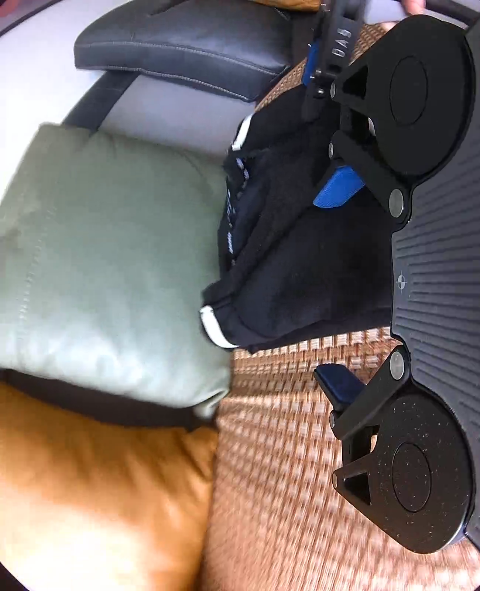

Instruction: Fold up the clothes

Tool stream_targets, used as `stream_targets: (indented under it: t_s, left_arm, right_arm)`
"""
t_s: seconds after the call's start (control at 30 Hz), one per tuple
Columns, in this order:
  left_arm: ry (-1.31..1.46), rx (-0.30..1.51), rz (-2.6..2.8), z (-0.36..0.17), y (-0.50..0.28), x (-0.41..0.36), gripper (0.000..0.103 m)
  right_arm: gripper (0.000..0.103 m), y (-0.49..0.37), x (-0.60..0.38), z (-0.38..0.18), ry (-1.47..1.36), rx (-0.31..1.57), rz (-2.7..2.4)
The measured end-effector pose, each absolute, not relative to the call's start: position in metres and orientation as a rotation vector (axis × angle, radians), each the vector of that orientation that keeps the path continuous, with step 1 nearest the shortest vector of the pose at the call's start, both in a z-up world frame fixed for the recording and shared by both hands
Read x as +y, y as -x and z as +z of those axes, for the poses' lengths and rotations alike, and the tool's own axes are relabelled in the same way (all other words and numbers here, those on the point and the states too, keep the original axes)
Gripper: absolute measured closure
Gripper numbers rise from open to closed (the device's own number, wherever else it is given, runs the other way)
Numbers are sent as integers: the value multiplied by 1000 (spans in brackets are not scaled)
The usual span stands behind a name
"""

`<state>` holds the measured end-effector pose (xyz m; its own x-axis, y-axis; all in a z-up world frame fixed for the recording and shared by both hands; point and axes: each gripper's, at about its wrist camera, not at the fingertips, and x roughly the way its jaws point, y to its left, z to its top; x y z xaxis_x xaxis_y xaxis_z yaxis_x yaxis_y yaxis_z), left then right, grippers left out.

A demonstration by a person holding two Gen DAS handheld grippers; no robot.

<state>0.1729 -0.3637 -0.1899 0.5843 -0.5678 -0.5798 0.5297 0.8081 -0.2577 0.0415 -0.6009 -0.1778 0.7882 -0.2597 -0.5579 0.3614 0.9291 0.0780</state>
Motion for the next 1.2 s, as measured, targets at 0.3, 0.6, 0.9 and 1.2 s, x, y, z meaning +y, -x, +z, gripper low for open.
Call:
stream_targets:
  t_s: [0.3, 0.6, 0.9, 1.2]
  left_arm:
    - [-42, 770, -551, -142, -81, -320, 4]
    - [9, 712, -533, -76, 1, -292, 1]
    - [26, 630, -545, -42, 27, -302, 0]
    - [-67, 691, -490, -74, 4, -338, 0]
  right_arm:
    - [3, 44, -575, -113, -354, 655, -212]
    - [1, 128, -546, -55, -285, 688, -182]
    - [1, 158, -526, -1, -174, 589, -152]
    - [1, 128, -538, -38, -164, 693, -174]
